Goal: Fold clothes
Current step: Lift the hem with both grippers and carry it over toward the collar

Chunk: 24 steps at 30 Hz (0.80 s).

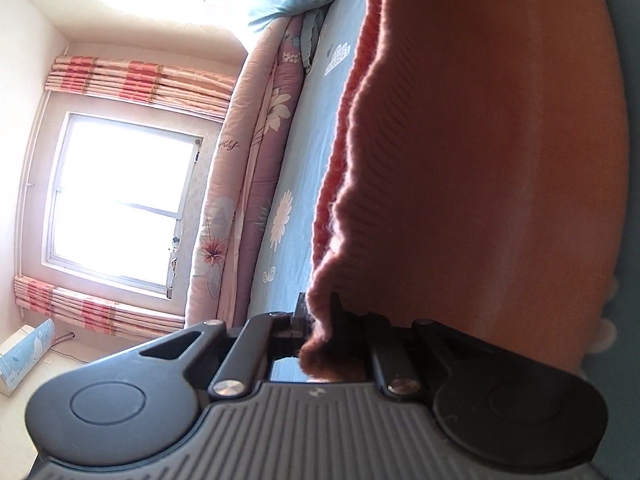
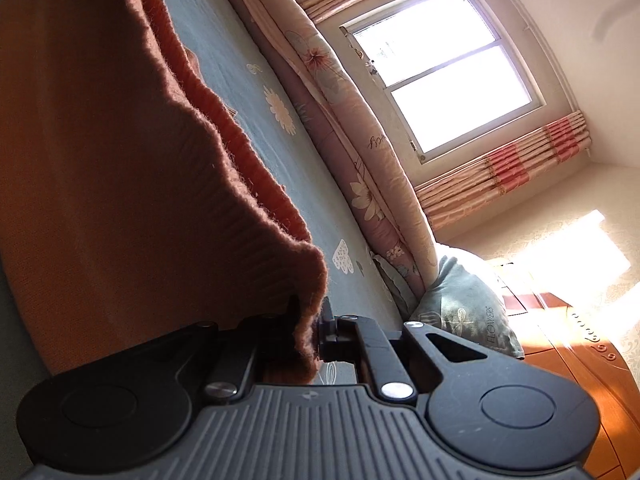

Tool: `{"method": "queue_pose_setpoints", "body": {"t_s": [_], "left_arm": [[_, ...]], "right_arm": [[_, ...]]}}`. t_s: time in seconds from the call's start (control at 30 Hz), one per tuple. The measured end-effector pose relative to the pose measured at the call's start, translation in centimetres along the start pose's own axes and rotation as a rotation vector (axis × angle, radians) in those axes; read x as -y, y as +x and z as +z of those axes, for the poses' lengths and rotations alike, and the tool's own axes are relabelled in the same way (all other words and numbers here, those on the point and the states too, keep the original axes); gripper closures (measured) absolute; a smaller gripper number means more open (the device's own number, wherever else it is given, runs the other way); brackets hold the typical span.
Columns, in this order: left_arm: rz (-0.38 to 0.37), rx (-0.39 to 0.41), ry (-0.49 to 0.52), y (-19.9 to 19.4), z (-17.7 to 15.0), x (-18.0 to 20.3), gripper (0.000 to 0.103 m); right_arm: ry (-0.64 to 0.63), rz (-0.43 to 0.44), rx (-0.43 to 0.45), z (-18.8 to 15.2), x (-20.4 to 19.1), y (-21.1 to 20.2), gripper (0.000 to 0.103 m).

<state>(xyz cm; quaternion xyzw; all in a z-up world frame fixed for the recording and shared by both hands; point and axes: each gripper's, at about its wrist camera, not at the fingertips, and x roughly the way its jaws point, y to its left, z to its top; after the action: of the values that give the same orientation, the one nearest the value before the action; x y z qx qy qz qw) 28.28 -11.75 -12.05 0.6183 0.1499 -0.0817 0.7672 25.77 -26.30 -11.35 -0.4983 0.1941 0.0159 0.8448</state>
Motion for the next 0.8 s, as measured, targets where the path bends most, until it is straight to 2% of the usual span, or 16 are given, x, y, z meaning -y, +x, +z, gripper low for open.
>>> {"method": "queue_pose_setpoints", "body": {"t_s": [0.3, 0.4, 0.8], "left_arm": [[-0.011, -0.031, -0.024, 8.3, 1.6, -1.2, 0.094], [-0.038, -0.036, -0.028, 10.4, 2.3, -1.4, 0.093], [-0.087, -0.06, -0.058, 15.8, 3.7, -0.3, 0.091]], "right_arm": [[0.012, -0.008, -0.023, 1.8, 1.1, 8.4, 0.094], [0.035, 0.011, -0.048, 2.2, 1.5, 10.5, 0.094], [0.055, 0.076, -0.078, 2.1, 1.6, 15.2, 0.094]]}}
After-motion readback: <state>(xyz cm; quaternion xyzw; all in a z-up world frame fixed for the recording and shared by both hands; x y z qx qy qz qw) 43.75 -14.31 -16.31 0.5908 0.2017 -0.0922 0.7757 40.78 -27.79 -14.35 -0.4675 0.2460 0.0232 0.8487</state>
